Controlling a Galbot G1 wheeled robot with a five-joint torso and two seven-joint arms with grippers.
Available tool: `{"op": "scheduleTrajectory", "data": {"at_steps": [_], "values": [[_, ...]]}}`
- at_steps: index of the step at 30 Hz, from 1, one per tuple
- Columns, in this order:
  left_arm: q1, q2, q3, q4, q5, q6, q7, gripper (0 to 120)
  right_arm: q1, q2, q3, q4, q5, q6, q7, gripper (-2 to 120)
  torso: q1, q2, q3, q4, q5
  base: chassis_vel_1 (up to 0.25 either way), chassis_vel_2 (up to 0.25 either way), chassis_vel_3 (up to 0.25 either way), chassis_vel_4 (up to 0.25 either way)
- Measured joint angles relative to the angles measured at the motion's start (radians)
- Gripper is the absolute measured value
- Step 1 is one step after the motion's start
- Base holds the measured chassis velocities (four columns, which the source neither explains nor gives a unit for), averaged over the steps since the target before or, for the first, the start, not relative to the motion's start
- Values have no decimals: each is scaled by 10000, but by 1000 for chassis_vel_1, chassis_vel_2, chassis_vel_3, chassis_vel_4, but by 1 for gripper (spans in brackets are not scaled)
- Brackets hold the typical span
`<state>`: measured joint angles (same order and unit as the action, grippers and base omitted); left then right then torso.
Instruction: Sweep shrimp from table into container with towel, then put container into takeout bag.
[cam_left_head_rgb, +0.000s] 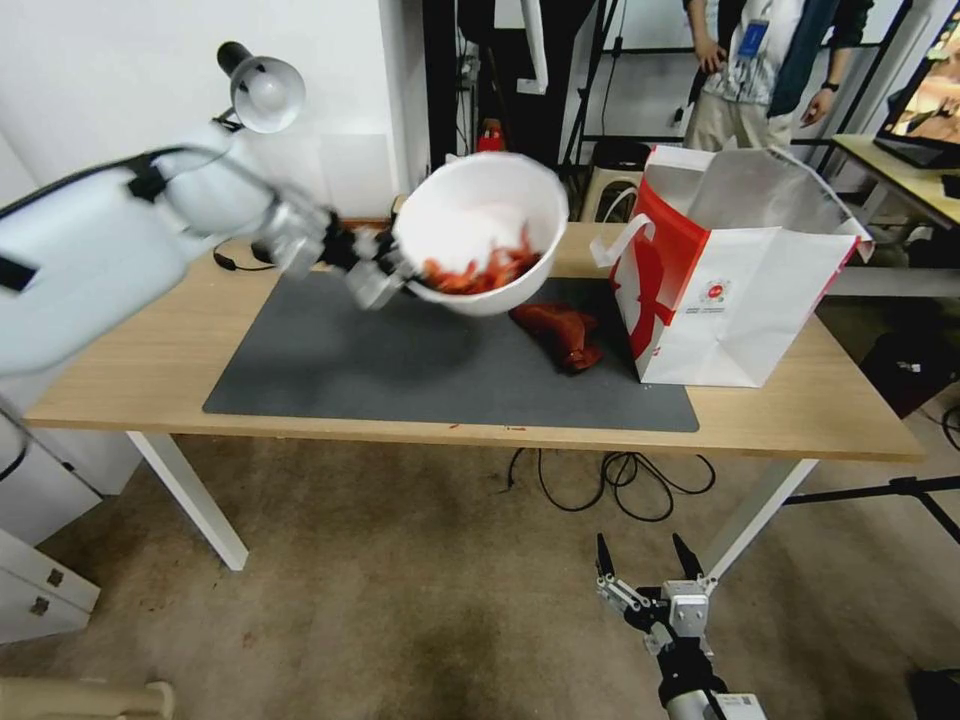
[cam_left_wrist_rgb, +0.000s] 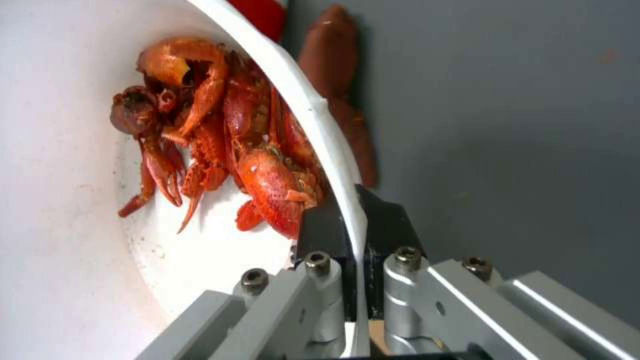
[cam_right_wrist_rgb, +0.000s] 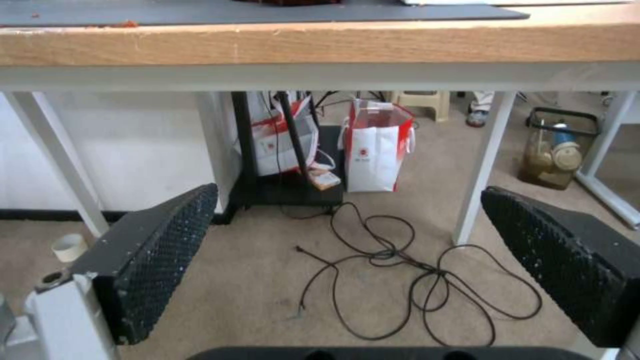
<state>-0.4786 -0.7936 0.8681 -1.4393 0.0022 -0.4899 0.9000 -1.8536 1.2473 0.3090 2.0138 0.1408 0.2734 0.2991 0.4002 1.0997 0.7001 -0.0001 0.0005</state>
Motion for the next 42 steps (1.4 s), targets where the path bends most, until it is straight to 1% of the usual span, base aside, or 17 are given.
{"op": "scheduleTrajectory", "data": {"at_steps": [4, 6, 7, 10, 11, 13, 14, 17, 18, 21, 22, 25, 28, 29, 33, 36, 42], "values": [[-352, -723, 225, 762, -95, -109, -94, 0, 26, 54, -27, -81, -31, 0, -7, 100, 0, 0, 0, 3, -5, 0, 0, 0, 0], [-683, -1333, 359, 1610, -99, -323, -120, 0, 50, 60, -26, -139, -39, 0, -12, 100, -1, 0, 0, 3, -3, 0, 0, 0, 0], [-683, -1333, 359, 1610, -99, -323, -120, 0, 50, 60, -26, -139, -39, 0, -12, 100, -1, 0, 0, 3, -3, 0, 0, 0, 0], [-1131, -2277, 407, 2802, -119, -516, -123, 0, 106, 114, -40, -227, -69, 0, -18, 100, 0, 1, 0, 5, -3, 0, 0, 0, 0], [-1131, -2277, 407, 2802, -119, -516, -123, 0, 106, 114, -40, -227, -69, 0, -18, 100, 0, 1, 0, 5, -3, 0, 0, 0, 0], [-1354, -2937, 407, 3463, -121, -658, -118, 0, 127, 175, -83, -289, -114, 0, -23, 100, -1, 1, 0, -2, -2, 0, 0, 0, 0], [-1354, -2937, 407, 3463, -121, -658, -118, 0, 127, 175, -83, -289, -114, 0, -23, 100, -1, 1, 0, -2, -2, 0, 0, 0, 0], [-1736, -3936, 406, 4385, -156, -750, -111, 0, 150, 236, -105, -387, -153, 0, -36, 100, -1, 2, -1, 0, 0, 0, 0, 0, 0], [-1736, -3936, 406, 4385, -156, -750, -111, 0, 150, 236, -105, -387, -153, 0, -36, 100, -1, 2, -1, 0, 0, 0, 0, 0, 0], [-1963, -4804, 406, 5092, -254, -767, -105, 0, 184, 260, -112, -459, -162, 3, -40, 100, -2, 1, -1, 1, -3, 0, 0, 0, 0], [-1963, -4804, 406, 5092, -254, -767, -105, 0, 184, 260, -112, -459, -162, 3, -40, 100, -2, 1, -1, 1, -3, 0, 0, 0, 0], [-2081, -5530, 406, 5763, -366, -786, -89, 0, 182, 262, -103, -494, -172, 17, -46, 100, -1, 1, -1, -1, -1, 0, 0, 0, 0], [-2111, -5667, 406, 5910, -416, -787, -87, 0, 180, 263, -97, -500, -173, 24, -47, 100, -1, 1, -1, 0, -1, 0, 0, 0, 0], [-2234, -6142, 405, 6379, -541, -783, -82, 0, 159, 267, -72, -538, -173, 55, -57, 100, -1, 2, -1, 5, -7, 0, 0, 0, 0], [-2356, -6764, 407, 6896, -570, -779, -70, 0, 132, 274, -70, -579, -180, 78, -74, 100, -2, 2, -1, 3, -4, 0, 0, 0, 0], [-2381, -7718, 473, 7545, -575, -780, -57, 0, 140, 305, -99, -613, -190, 87, -88, 100, -1, 2, -1, -3, 0, 0, 0, 0, 0], [-2287, -8242, 683, 8065, -572, -780, -47, 0, 180, 362, -177, -663, -196, 87, -95, 100, -3, 3, -2, -7, 1, 0, 0, 0, 0]]}}
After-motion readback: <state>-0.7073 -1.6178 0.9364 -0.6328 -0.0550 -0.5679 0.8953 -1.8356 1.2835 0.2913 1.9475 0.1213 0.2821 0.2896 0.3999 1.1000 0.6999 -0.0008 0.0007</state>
